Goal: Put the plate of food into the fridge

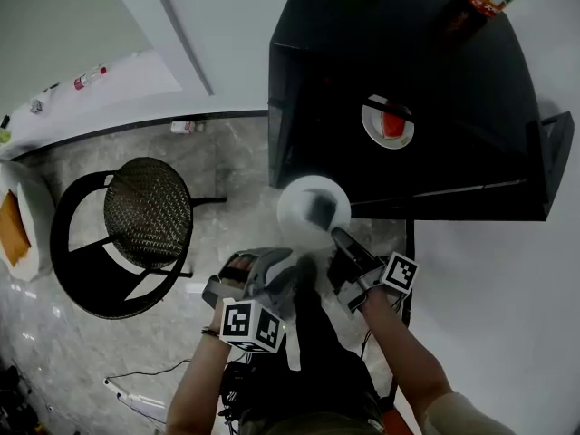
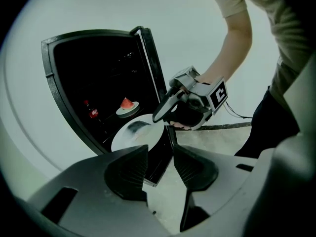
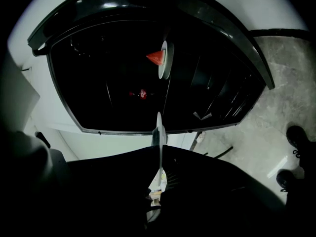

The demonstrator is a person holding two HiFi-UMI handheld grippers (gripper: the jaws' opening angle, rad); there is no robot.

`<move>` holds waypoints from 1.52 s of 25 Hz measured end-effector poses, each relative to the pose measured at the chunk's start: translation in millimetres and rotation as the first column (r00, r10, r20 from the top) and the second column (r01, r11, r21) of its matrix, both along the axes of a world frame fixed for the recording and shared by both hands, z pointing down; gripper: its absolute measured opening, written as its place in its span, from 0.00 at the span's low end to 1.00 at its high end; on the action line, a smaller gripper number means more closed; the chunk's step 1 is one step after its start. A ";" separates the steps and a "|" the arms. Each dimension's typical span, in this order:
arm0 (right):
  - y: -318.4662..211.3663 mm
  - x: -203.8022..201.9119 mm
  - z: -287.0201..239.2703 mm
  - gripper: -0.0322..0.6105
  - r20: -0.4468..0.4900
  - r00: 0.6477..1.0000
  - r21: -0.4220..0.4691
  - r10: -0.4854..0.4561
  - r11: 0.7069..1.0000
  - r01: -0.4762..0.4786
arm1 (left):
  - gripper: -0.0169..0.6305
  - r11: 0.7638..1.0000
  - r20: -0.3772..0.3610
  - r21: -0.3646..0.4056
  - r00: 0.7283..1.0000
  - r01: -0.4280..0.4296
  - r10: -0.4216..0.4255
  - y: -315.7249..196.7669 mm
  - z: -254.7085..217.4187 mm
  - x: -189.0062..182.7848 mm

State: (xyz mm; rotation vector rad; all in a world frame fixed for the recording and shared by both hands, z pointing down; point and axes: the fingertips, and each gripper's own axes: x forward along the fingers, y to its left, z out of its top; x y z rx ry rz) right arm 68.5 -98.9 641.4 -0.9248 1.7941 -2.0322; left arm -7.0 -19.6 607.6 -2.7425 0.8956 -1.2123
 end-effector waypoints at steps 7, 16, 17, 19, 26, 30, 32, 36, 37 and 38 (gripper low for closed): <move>-17.3 1.2 30.3 0.10 -0.033 0.999 0.004 -0.010 1.000 0.011 | 0.27 1.000 0.005 -0.018 1.000 0.007 -0.007 -16.0 34.3 8.4; -31.8 2.4 58.6 0.10 -0.048 0.999 0.000 -0.023 1.000 0.023 | 0.27 0.999 -0.003 -0.035 1.000 0.022 -0.023 -35.9 70.8 15.5; -32.7 2.8 62.3 0.10 -0.048 0.999 0.000 -0.025 1.000 0.025 | 0.27 0.999 -0.003 -0.037 1.000 0.023 -0.023 -37.4 75.2 16.2; -33.9 4.5 71.7 0.10 -0.056 0.998 0.000 -0.029 1.000 0.029 | 0.27 0.999 0.001 -0.037 1.000 0.021 -0.021 -39.5 84.3 18.3; -36.4 10.4 101.1 0.10 -0.068 0.997 0.001 -0.026 1.000 0.027 | 0.27 0.999 0.037 -0.030 0.999 -0.014 0.016 -45.7 115.6 27.7; -40.3 11.9 109.8 0.10 -0.080 0.996 0.013 -0.039 0.999 0.040 | 0.27 0.999 0.055 -0.035 0.998 -0.024 0.026 -48.0 130.4 31.3; -44.0 13.1 115.4 0.10 -0.089 0.995 0.012 -0.039 0.999 0.040 | 0.27 0.999 0.069 -0.033 0.997 -0.026 0.028 -50.8 136.3 32.2; -53.0 18.3 127.1 0.10 -0.109 0.994 0.008 -0.029 1.000 0.030 | 0.27 0.999 0.077 -0.028 0.997 -0.028 0.031 -60.0 145.3 37.6; -54.5 19.7 130.2 0.10 -0.113 0.993 0.010 -0.028 1.000 0.029 | 0.27 0.999 0.078 -0.028 0.997 -0.029 0.031 -61.7 148.4 39.2; -55.6 20.4 133.2 0.10 -0.115 0.993 0.011 -0.026 1.000 0.027 | 0.27 0.999 0.080 -0.028 0.996 -0.030 0.032 -63.1 151.9 40.5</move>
